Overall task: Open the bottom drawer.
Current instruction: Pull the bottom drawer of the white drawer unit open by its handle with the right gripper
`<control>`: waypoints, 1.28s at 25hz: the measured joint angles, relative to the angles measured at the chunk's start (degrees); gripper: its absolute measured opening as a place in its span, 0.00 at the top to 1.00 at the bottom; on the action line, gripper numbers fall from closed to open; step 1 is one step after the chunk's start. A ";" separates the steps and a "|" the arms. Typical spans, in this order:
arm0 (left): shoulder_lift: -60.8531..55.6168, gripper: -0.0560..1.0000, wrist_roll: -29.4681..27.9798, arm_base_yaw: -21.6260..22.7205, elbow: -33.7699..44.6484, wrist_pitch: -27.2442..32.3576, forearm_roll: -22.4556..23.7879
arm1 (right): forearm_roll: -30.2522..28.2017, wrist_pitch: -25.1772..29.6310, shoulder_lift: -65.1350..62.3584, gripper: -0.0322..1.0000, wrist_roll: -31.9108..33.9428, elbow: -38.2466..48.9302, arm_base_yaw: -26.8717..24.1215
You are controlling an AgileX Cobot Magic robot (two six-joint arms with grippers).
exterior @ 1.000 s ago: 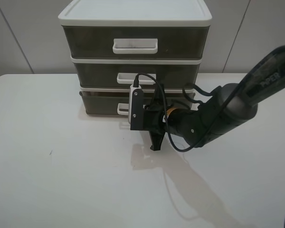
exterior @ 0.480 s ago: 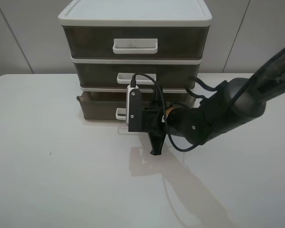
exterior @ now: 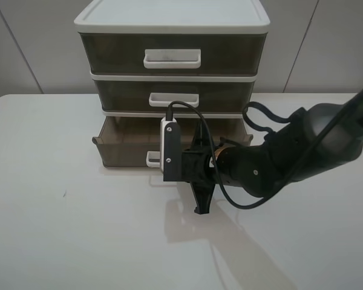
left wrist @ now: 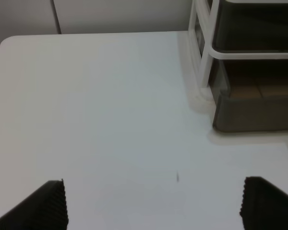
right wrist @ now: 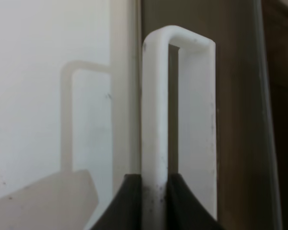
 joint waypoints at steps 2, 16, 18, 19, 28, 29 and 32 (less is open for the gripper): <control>0.00 0.24 0.00 0.00 0.00 0.00 0.30 | 0.82 0.30 -0.50 0.87 0.00 0.36 0.73; 0.00 0.24 0.00 0.00 0.00 0.00 0.30 | 4.29 4.16 -1.28 0.87 0.45 0.55 3.62; 0.00 0.24 0.00 0.00 0.00 0.00 0.30 | 4.29 4.38 -1.28 0.87 0.45 0.55 3.62; 0.00 0.24 0.00 0.00 0.00 0.00 0.00 | 4.29 4.49 -1.28 0.87 0.45 0.55 3.62; 0.00 0.24 0.00 0.00 0.00 0.00 0.00 | 4.29 8.42 -3.23 0.87 0.45 0.55 3.62; 0.00 0.24 0.00 0.00 0.00 0.00 0.30 | 4.29 8.99 -3.32 0.87 0.45 0.55 3.62; 0.00 0.24 0.00 0.00 0.00 0.00 0.30 | 4.29 9.82 -3.32 0.87 0.51 0.55 3.94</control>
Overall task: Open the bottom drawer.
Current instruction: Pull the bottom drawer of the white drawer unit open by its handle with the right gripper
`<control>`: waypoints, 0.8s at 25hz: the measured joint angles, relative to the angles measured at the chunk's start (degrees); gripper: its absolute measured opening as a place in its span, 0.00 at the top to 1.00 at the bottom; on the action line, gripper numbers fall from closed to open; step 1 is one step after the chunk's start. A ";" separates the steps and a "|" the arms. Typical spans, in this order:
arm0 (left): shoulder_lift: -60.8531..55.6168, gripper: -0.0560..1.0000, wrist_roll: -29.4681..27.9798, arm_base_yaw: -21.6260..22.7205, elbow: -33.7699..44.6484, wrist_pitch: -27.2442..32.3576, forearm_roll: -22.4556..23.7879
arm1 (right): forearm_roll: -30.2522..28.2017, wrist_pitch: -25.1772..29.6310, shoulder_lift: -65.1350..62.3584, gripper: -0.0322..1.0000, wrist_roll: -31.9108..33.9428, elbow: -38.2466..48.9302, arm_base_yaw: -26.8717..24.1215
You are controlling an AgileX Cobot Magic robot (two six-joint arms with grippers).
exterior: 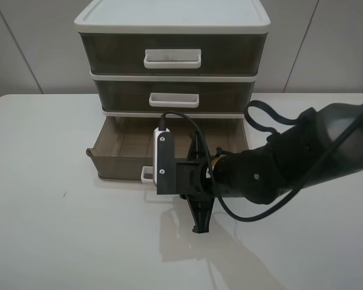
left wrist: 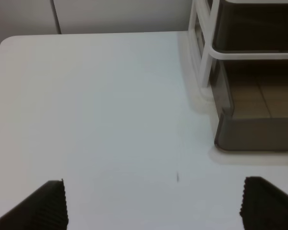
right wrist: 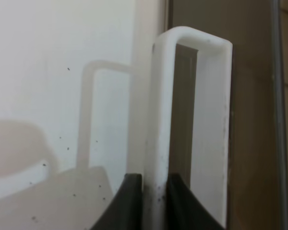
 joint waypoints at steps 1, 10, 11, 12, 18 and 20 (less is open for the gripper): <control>0.00 0.24 0.00 0.00 0.00 0.00 -0.30 | 0.06 0.60 -0.05 0.87 0.08 0.00 0.32; 0.00 0.24 0.00 0.00 0.00 0.00 -0.30 | 0.33 2.60 -0.35 0.87 0.20 -0.10 0.66; 0.00 0.24 0.00 0.00 0.00 0.00 0.00 | 0.33 2.67 -0.35 0.87 0.20 -0.10 0.66; 0.00 0.24 0.00 0.00 0.00 0.00 -0.30 | 0.33 2.67 -0.35 0.86 0.20 -0.10 0.66; 0.00 0.24 0.00 0.00 0.00 0.00 -0.30 | -0.53 5.09 -0.47 0.55 -0.89 -0.10 1.02; 0.00 0.24 0.00 0.00 0.00 0.00 -0.30 | -0.70 6.58 -1.09 0.45 -1.08 -0.10 1.09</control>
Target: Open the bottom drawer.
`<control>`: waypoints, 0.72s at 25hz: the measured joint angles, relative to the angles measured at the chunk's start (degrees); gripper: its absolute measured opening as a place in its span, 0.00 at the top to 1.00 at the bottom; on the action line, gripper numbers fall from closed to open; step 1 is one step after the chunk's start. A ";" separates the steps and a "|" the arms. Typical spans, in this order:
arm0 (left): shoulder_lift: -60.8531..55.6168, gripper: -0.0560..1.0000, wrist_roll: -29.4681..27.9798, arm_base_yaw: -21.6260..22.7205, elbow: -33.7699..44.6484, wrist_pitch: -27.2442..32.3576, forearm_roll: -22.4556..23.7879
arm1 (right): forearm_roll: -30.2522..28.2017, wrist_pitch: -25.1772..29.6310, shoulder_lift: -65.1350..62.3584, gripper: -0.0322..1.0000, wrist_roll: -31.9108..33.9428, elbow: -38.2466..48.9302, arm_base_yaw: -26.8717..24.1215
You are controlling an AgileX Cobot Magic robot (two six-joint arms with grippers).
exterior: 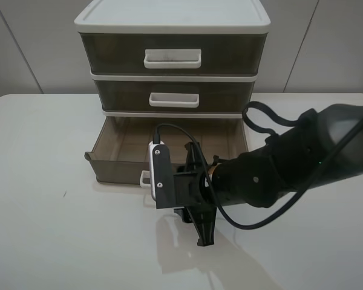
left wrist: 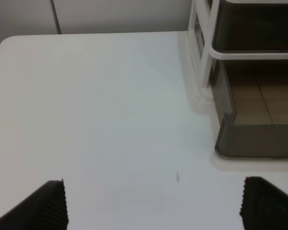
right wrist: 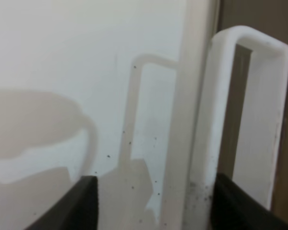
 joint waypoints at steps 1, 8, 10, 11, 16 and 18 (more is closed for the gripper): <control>0.00 0.24 0.00 0.00 0.00 0.00 0.30 | -0.05 0.50 -0.34 0.42 0.00 0.00 0.05; 0.00 0.24 0.00 0.00 0.00 0.00 0.00 | -0.61 5.24 -7.11 0.36 -0.04 0.24 0.05; 0.00 0.24 0.00 0.00 0.00 0.00 0.30 | -0.61 6.72 -9.49 0.32 0.83 0.28 0.05; 0.00 0.24 0.00 0.00 0.00 0.00 0.00 | -0.37 7.47 -10.85 0.30 2.04 0.28 0.05; 0.00 0.24 0.00 0.00 0.00 0.00 0.00 | 1.11 13.21 -17.53 0.26 13.37 0.28 -4.17; 0.00 0.24 0.00 0.00 0.00 0.00 0.30 | 0.56 16.96 -20.85 0.26 19.84 0.28 -8.47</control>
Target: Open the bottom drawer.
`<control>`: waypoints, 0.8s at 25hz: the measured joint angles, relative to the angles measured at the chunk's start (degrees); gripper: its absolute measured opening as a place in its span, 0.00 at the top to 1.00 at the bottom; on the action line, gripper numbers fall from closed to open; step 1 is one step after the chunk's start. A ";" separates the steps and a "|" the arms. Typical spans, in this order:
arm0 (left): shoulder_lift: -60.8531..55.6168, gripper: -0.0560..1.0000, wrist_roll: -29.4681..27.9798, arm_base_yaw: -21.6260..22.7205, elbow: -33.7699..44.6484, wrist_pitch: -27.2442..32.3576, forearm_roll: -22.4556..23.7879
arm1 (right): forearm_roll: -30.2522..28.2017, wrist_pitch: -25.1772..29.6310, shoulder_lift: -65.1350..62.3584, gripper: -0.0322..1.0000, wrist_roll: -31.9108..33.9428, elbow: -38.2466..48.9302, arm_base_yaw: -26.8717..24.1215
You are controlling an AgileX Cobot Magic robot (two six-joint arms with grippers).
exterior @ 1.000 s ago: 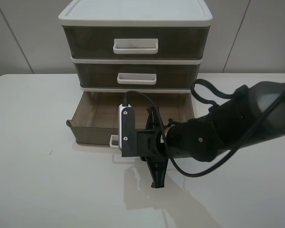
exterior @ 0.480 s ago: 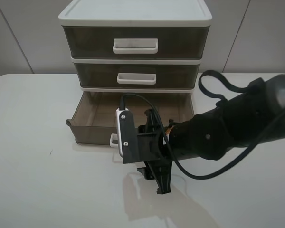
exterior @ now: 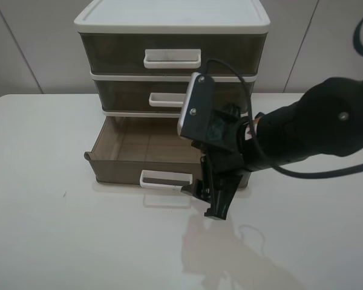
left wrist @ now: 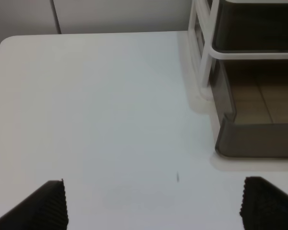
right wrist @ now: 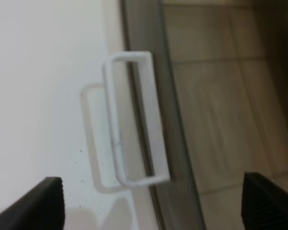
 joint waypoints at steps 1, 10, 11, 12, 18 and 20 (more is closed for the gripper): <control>0.00 0.24 0.00 0.00 0.00 0.00 -0.30 | -0.56 1.88 -1.56 0.26 3.46 0.00 -2.09; 0.00 0.24 0.00 0.00 0.00 0.00 0.00 | -15.20 24.32 -22.64 0.26 41.21 0.02 -28.35; 0.00 0.24 0.00 0.00 0.00 0.00 0.00 | -15.35 26.31 -25.68 0.26 42.96 0.02 -30.60; 0.00 0.24 0.00 0.00 0.00 0.00 0.00 | -15.46 28.45 -28.31 0.26 44.02 0.02 -33.12; 0.00 0.24 0.00 0.00 0.00 0.00 -0.30 | -16.22 36.87 -48.96 0.26 45.16 0.02 -39.67; 0.00 0.24 0.00 0.00 0.00 0.00 0.00 | -16.43 39.10 -56.03 0.26 45.91 0.02 -39.67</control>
